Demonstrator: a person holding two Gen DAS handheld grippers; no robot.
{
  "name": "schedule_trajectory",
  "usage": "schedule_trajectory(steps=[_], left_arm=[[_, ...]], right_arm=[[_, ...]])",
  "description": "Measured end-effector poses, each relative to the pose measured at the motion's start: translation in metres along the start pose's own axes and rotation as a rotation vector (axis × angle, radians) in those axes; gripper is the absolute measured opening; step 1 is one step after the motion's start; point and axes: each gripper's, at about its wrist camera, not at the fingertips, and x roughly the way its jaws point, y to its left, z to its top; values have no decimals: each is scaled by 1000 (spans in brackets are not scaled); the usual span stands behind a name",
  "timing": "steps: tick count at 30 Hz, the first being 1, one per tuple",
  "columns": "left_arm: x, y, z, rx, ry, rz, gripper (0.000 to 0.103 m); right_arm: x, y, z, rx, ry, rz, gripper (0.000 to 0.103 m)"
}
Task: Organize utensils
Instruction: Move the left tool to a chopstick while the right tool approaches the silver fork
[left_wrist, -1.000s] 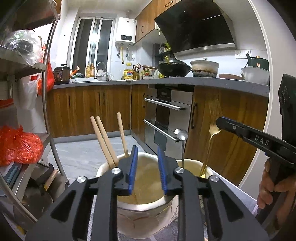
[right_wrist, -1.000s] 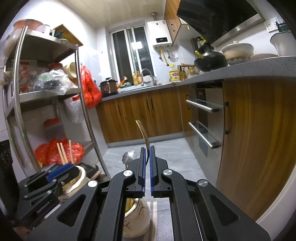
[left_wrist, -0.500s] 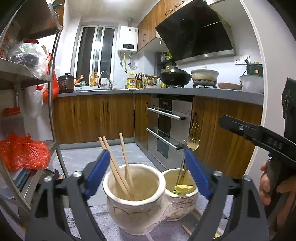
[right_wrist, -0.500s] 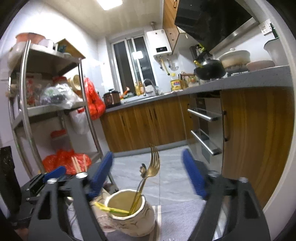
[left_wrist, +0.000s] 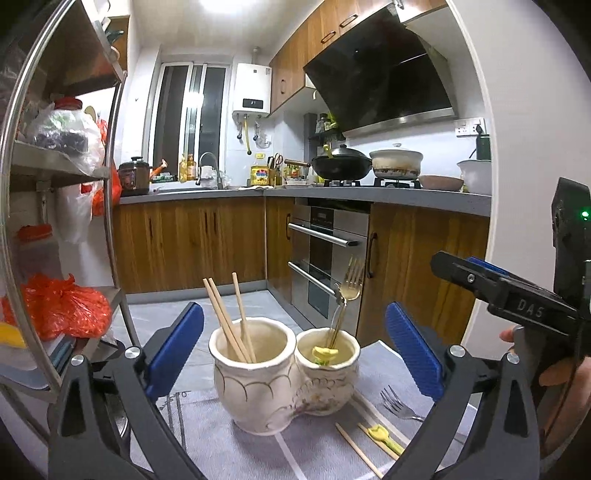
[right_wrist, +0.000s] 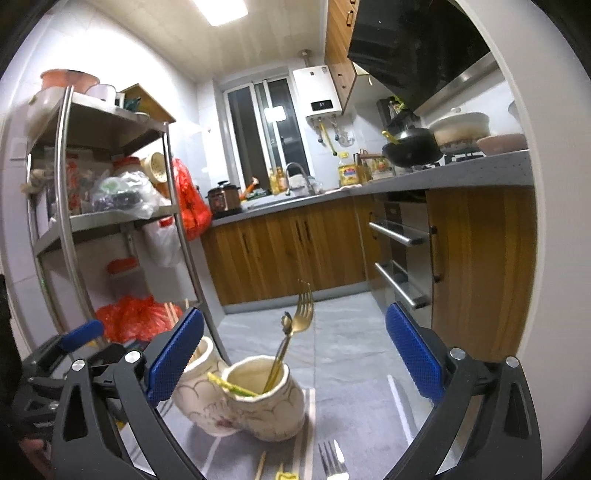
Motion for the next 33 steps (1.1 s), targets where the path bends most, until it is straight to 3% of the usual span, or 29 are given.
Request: schedule_trajectory(steps=[9,22,33], left_arm=[[-26,-5,-10,-14,37,-10,97],[-28,-11,-38,-42,144,5,97],[0,-35,-77,-54,322,-23,97]], right_arm=[[-11,0,-19,-94,104,-45,98],[-9,-23,-42,-128,206,-110,98],[9,-45,-63,-39,386,-20,98]])
